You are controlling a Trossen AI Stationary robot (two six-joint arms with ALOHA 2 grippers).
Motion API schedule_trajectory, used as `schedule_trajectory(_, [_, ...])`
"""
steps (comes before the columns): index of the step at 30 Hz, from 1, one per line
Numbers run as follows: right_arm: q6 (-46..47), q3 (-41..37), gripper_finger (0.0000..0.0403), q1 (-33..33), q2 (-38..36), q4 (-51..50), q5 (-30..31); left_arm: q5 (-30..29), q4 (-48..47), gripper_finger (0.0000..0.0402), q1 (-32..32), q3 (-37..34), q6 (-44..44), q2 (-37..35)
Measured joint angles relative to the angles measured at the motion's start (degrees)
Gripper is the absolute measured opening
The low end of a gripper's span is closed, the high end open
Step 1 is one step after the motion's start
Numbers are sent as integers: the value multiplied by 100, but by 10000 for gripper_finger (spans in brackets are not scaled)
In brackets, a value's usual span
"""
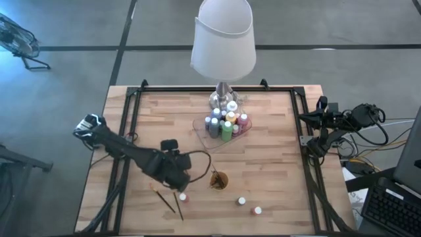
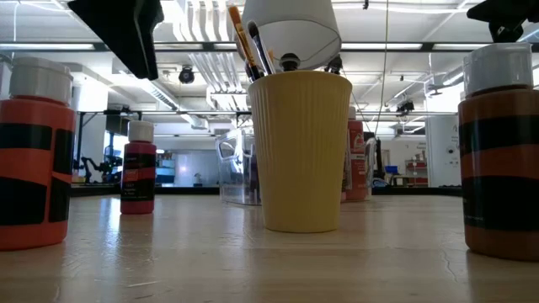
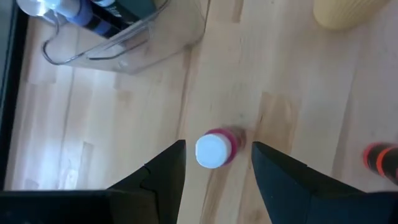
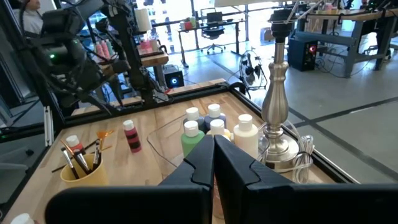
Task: Pick & Place Paint Supplies
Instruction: Put the pink bottle into the transparent bin
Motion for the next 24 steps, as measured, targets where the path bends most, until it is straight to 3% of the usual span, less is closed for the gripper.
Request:
schedule_trajectory(6, [1, 0, 8, -1, -1, 0, -2, 362, -11, 188, 334, -1, 425, -270])
schedule_trajectory(14, [1, 0, 8, -2, 1, 0, 0, 479, 103, 188, 1074, -129, 716, -1185])
schedule_trajectory(20, [1, 0, 8, -1, 1, 0, -1, 1391, 1126, 188, 1167, -889, 866, -1700])
schedule_trajectory(24, [1, 0, 8, 0, 1, 0, -2, 1658, 1323, 188, 1168, -1454, 695, -1821])
